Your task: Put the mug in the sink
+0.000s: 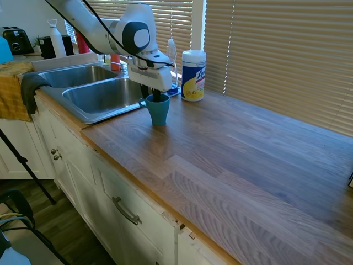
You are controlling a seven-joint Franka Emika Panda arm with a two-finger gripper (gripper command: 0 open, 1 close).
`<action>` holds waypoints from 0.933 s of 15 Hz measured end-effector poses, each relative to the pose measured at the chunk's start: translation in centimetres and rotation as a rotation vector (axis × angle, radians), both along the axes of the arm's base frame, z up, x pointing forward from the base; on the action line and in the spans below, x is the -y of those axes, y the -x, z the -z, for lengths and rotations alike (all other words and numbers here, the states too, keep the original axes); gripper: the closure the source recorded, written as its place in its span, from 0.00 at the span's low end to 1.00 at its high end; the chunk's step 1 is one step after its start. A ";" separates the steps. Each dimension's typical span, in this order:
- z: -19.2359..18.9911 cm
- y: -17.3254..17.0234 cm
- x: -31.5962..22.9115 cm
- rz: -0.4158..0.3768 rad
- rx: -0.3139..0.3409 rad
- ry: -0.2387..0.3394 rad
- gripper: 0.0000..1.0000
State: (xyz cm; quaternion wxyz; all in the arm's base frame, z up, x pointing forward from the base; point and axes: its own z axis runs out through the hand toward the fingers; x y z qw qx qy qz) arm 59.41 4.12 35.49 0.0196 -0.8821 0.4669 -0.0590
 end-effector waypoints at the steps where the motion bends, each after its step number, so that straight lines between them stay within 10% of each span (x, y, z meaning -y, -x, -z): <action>1: 0.0 0.0 0.1 0.003 -0.001 0.000 1.00; 14: -3.3 0.8 -2.7 -0.041 0.057 -0.001 1.00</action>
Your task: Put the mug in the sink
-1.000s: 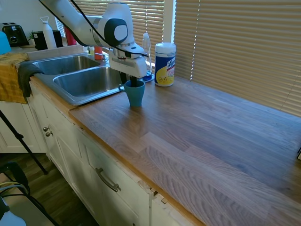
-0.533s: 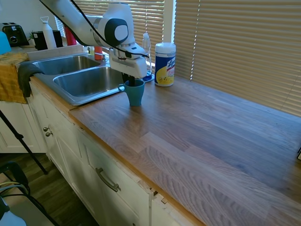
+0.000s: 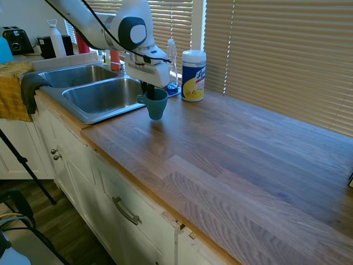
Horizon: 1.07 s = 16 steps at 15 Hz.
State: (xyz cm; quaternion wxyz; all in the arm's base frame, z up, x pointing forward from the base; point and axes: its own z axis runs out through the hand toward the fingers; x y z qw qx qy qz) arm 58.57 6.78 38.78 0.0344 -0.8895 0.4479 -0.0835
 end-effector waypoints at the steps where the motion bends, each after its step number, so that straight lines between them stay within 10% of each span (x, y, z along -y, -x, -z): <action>1: -1.2 0.4 -1.4 -0.014 0.016 0.021 1.00; 6: -5.0 0.7 -12.0 -0.073 0.042 0.108 1.00; 16: -0.9 -4.6 -24.6 -0.182 0.029 0.145 1.00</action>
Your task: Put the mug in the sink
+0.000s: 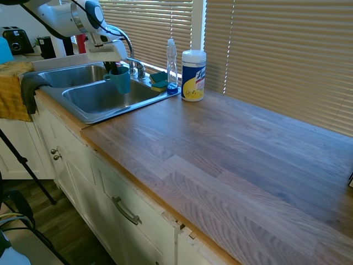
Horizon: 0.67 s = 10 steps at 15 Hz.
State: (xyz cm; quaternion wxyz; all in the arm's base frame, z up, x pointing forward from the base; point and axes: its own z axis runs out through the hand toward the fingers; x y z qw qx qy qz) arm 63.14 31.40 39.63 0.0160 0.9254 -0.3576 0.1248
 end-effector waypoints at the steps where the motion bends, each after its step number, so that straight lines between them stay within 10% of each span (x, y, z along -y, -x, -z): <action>1: 1.3 -0.4 -1.4 -0.011 -0.008 0.005 1.00; 10: 16.8 -6.3 -4.8 0.013 -0.066 0.013 1.00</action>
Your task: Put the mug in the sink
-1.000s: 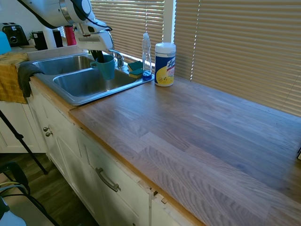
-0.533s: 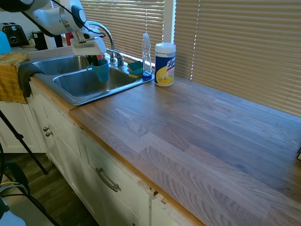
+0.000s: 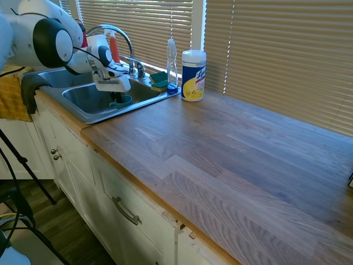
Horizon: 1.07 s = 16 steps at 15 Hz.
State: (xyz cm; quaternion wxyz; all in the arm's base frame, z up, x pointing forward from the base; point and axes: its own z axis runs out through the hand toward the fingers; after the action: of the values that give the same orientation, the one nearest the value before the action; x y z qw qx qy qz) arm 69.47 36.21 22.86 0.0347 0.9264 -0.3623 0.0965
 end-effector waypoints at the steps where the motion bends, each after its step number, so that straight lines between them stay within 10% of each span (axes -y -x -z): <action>1: 1.1 -0.3 -0.1 0.003 -0.006 0.001 1.00; 3: 2.8 -0.8 -0.2 0.012 -0.014 0.002 1.00; 4: 3.2 -1.0 -0.2 0.021 -0.021 -0.003 0.00; 16: 1.5 -2.0 -0.9 0.042 -0.013 -0.005 0.00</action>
State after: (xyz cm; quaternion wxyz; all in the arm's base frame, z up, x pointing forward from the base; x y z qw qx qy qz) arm 71.51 37.12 21.40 0.0371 0.9193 -0.3817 0.0887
